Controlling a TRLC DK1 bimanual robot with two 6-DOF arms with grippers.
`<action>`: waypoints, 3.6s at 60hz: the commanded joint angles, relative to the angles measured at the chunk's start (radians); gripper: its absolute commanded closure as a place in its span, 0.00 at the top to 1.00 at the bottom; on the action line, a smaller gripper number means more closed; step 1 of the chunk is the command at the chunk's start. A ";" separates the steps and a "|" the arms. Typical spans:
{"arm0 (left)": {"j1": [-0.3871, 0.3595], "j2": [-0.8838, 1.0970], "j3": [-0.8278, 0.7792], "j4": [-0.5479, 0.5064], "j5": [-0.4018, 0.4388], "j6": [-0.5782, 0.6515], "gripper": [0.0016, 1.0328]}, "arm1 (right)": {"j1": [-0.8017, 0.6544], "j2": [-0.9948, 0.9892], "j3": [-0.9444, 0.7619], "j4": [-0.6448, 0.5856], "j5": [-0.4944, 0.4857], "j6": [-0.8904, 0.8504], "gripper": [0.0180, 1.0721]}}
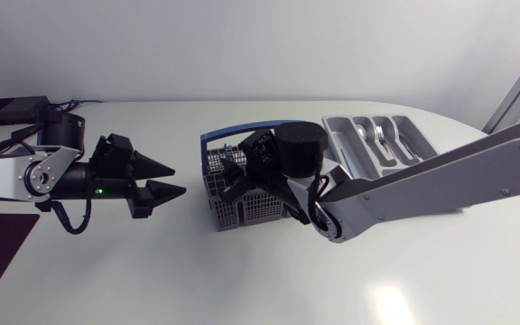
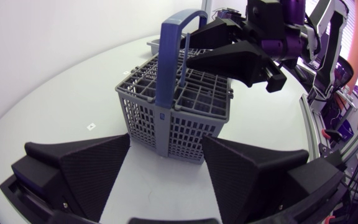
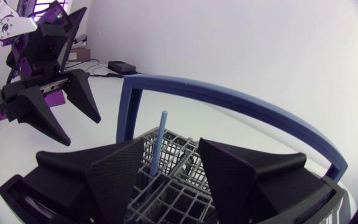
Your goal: Unload the cutlery basket into the drawer organizer.
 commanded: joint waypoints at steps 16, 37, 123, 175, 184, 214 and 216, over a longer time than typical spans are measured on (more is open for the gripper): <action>0.027 0.043 0.044 0.001 0.027 0.028 0.94 | 0.029 0.049 0.053 0.017 0.004 0.000 0.26; 0.028 0.066 0.061 -0.003 0.028 0.036 0.94 | 0.037 0.006 0.004 0.018 0.003 -0.005 0.11; -0.021 0.023 0.052 -0.020 0.028 0.004 0.94 | 0.069 -0.153 -0.172 0.162 0.010 -0.093 0.09; -0.021 -0.006 0.046 -0.039 0.028 0.000 0.94 | 0.075 -0.237 -0.178 0.149 0.026 -0.115 0.09; -0.049 -0.036 0.053 -0.066 0.033 -0.006 0.95 | 0.074 -0.244 -0.180 0.144 0.026 -0.115 0.09; -0.127 -0.039 0.078 -0.068 0.033 -0.036 0.95 | 0.040 -0.153 -0.171 0.136 -0.016 -0.115 0.09; -0.127 -0.036 0.079 -0.069 0.033 -0.036 0.95 | 0.037 -0.150 -0.171 0.138 -0.016 -0.112 0.10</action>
